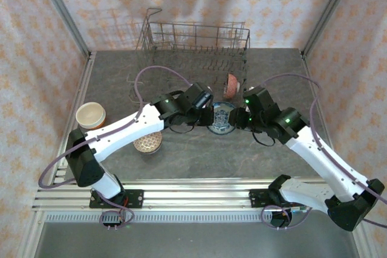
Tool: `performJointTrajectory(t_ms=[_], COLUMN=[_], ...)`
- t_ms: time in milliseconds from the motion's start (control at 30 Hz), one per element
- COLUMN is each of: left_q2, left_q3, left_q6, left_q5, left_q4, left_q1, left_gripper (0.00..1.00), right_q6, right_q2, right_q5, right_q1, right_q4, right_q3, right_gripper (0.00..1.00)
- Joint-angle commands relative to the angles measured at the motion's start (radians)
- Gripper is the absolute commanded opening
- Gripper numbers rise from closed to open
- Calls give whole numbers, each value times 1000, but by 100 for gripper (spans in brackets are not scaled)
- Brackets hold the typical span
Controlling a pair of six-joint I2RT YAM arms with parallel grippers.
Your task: Load the bowls into the dish rack
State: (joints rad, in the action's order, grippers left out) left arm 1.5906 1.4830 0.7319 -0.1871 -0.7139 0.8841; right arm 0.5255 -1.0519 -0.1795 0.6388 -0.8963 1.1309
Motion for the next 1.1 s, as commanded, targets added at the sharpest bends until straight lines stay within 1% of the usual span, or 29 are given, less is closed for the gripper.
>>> performJointTrajectory(t_ms=[0,67,200,300,333,400,467,600,633,767,967,1000,1067], left_q2=[14,21,29,38,41,45,48,51,53,57,57,60,63], left_q3=[52,57,62,66,69,71,79,82,83,85,89,93,105], left_q6=[1,1,1,4,4,4,4,4,6,8,5,1,-7], left_q5=[-19,-15,-6,-6,-7,-9,-6,2,2,6,15,18,23], left_q4=[44,41,33,31,31,34,26,23,24,24,23,24,15], left_q1=[11,11,11,11,12,11,12,11,12,11,10,10,10], left_gripper=[3,3,3,3,3,3,3,4,4,8,15,16,23], right_q6=[13,17,23,23,24,23,21,21,20,20,40,44,47], right_q2=[-9,-14,-23,-33,-38,-48,-59,-74,-75,-88,-115,-117,-121], right_q5=[47,71,111,108,106,100,100,121,124,136,183,191,200], right_q1=[5,5,5,5,5,5,5,5,5,5,7,6,6], right_q4=[-9,-24,-57,-58,-57,-58,-61,-79,-82,-96,-131,-133,-132], right_q3=[13,22,44,47,47,50,56,74,79,97,113,113,110], right_gripper=[33,29,24,24,21,21,18,17,15,14,9,9,9])
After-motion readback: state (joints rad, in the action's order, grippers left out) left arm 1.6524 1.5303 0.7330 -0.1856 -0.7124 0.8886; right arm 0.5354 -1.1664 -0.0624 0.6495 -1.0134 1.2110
